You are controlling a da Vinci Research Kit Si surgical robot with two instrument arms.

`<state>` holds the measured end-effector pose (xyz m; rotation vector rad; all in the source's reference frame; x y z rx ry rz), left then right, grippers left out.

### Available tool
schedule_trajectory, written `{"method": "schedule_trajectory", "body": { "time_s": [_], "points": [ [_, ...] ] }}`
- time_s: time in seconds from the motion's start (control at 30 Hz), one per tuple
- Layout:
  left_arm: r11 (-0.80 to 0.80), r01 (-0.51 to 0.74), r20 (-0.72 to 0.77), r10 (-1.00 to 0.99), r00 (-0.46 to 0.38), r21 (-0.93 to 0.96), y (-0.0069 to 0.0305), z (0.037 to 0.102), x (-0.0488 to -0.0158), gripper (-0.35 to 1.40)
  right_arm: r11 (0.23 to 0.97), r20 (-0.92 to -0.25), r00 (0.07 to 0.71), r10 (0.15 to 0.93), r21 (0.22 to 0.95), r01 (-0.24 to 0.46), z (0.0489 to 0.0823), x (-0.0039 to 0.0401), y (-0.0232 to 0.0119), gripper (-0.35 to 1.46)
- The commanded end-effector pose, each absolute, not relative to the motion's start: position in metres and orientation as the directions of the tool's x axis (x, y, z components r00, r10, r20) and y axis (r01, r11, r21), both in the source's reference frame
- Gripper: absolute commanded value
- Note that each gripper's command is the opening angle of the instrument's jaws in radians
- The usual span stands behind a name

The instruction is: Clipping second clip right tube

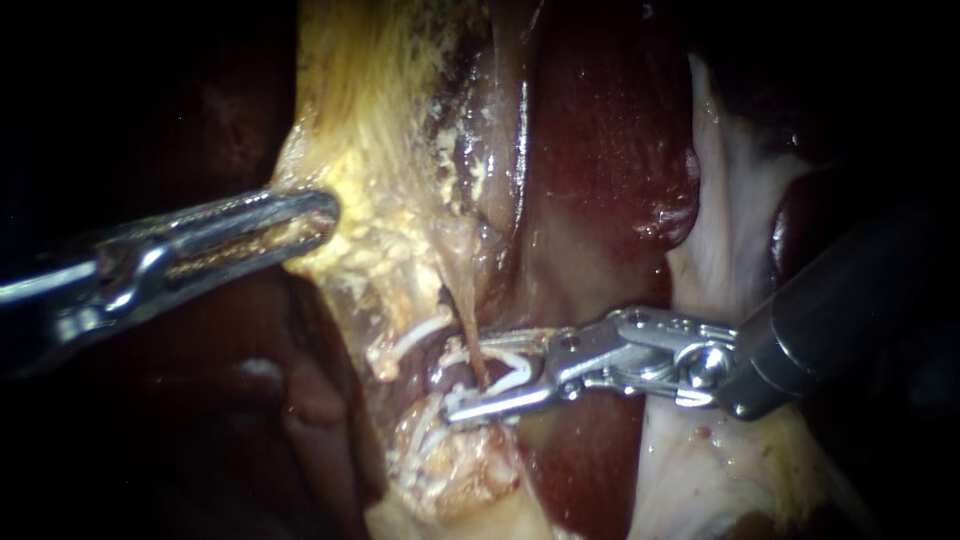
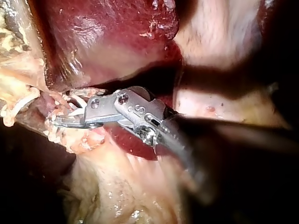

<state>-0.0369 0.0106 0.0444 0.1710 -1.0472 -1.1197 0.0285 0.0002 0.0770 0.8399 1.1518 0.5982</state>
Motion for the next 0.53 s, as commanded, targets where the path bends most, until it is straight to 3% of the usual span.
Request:
{"method": "schedule_trajectory", "body": {
  "time_s": [0.03,0.53],
  "points": [
    [0.476,0.653,0.600,-0.799,0.040,0.590,0.0106,0.0444,-0.0368,-0.35,0.568,-0.542,0.312,0.780,0.823,0.007,0.0770,0.0282,0.0005,-0.35],
    [0.476,0.653,0.600,-0.799,0.040,0.590,0.0107,0.0444,-0.0370,-0.35,0.548,-0.518,0.315,0.795,0.836,-0.007,0.0772,0.0279,0.0003,-0.35]
  ]
}}
